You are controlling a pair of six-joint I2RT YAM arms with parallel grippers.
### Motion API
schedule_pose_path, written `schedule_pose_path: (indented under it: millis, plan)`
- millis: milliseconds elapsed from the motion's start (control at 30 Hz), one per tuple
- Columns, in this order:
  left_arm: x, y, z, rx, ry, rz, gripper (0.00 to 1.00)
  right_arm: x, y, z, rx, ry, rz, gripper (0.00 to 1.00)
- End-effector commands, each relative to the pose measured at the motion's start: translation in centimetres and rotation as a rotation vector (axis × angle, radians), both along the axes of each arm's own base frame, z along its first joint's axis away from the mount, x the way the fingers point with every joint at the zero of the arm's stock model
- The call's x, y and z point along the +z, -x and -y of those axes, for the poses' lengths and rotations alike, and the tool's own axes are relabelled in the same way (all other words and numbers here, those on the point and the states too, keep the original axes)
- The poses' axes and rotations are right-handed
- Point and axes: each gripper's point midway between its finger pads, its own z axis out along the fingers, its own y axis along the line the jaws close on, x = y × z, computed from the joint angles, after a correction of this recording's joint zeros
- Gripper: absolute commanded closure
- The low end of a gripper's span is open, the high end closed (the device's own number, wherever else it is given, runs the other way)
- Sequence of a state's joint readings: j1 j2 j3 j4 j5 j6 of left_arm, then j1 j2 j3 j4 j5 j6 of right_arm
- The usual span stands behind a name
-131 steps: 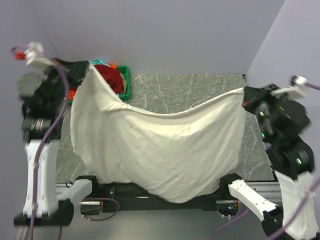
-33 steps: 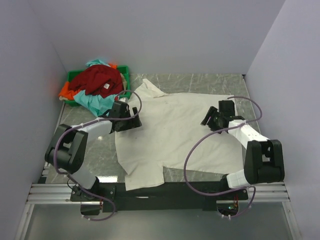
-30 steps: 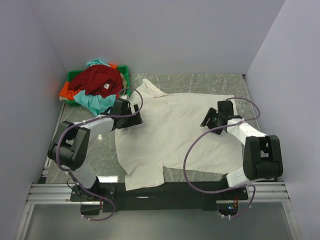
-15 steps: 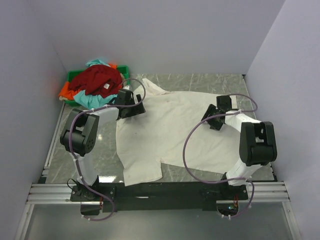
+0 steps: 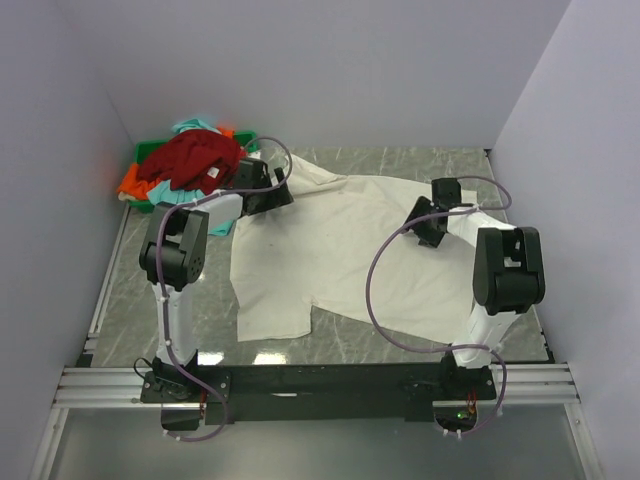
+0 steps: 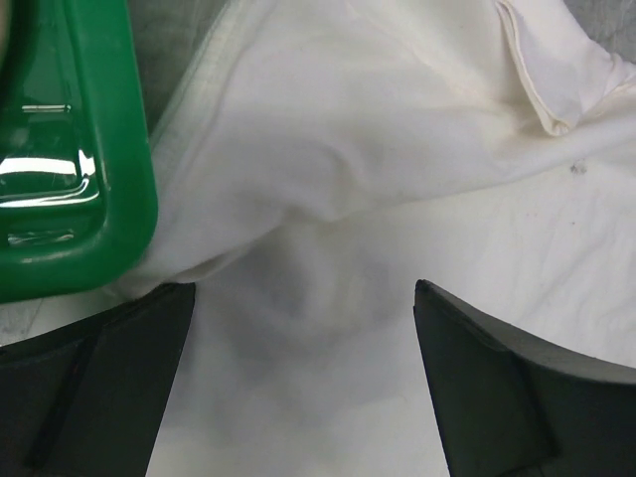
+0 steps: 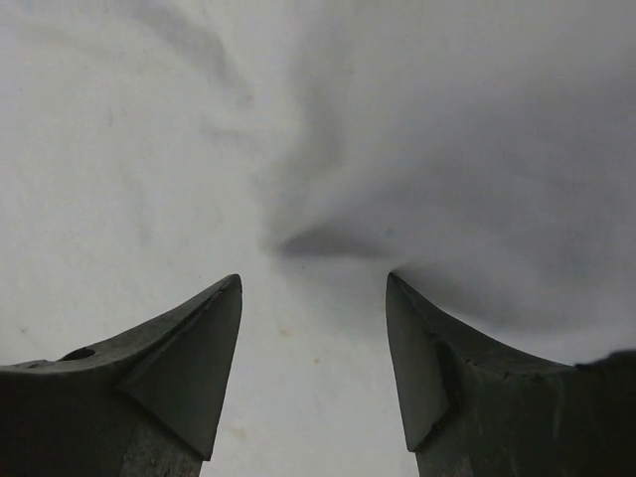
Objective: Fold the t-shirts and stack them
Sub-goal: Flatten the tshirt out
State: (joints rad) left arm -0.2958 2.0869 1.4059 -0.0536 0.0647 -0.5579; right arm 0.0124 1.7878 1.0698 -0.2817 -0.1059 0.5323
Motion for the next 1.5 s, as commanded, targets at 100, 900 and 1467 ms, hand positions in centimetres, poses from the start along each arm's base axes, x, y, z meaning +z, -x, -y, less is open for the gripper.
schedule_pose_path:
  millis: [100, 900, 1467]
  plan:
    - [-0.9, 0.5, 0.2, -0.038, -0.012, -0.049, 0.00, 2.5, -2.0, -0.2, 0.065, -0.001, 0.053, 0.36]
    - [3.2, 13.5, -1.5, -0.022, -0.019, 0.007, 0.01, 5.9, 8.4, -6.9, 0.243, -0.073, 0.146, 0.38]
    - [-0.8, 10.0, -2.6, -0.002, -0.034, -0.063, 0.01, 0.2, 6.3, -7.1, 0.233, -0.074, -0.020, 0.38]
